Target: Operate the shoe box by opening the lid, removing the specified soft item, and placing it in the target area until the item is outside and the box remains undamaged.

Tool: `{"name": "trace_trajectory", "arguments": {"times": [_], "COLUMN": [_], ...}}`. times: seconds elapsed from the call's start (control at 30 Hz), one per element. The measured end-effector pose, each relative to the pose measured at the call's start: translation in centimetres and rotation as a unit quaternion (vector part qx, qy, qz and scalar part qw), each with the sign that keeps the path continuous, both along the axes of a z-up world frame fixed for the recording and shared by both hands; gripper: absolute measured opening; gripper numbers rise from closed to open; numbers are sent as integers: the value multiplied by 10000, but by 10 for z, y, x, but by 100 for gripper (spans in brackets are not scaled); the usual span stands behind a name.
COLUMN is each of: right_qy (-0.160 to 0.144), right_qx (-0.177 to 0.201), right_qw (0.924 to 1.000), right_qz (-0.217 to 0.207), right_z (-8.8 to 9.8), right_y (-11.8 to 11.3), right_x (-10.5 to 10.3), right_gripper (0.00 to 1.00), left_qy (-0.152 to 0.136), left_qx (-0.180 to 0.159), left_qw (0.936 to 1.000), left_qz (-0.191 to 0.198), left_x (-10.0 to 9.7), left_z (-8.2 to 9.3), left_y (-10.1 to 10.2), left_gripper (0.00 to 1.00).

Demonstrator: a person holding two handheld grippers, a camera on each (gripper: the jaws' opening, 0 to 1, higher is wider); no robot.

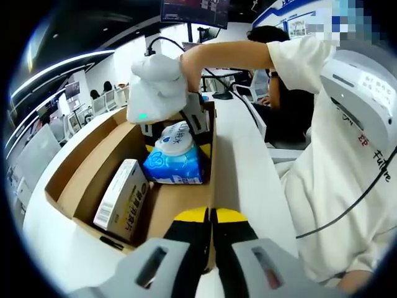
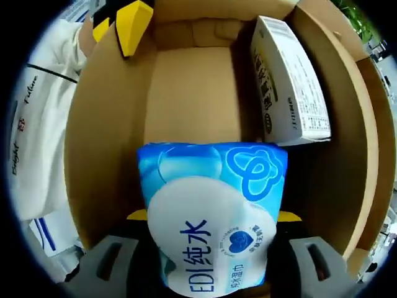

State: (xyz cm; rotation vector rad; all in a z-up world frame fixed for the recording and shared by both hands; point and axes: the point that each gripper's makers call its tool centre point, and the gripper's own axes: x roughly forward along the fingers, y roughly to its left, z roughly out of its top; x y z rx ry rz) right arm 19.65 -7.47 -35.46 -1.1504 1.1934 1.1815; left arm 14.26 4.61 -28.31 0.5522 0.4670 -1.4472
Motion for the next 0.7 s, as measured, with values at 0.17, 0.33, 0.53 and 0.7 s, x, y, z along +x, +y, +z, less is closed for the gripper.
{"name": "trace_trajectory", "arguments": {"times": [0.17,0.33,0.53,0.7], "right_qy": [41,50,46,38], "right_qx": [-68,-61,20,164], "right_qw": [10000,10000,10000,9999], "right_qz": [52,12,-8,9], "right_z": [-1,-1,0,2], "right_y": [0,-2,-2,-3], "right_x": [-2,-1,0,-1], "right_gripper": [73,73,71,68], "left_qy": [-5,18,-22,-43], "left_qx": [-8,-2,-14,-38], "left_qw": [10000,10000,10000,10000], "left_qz": [-4,-27,-11,-70], "left_x": [0,0,0,-1], "left_z": [0,0,0,1], "left_y": [0,0,0,0], "left_gripper": [2,2,2,1]}}
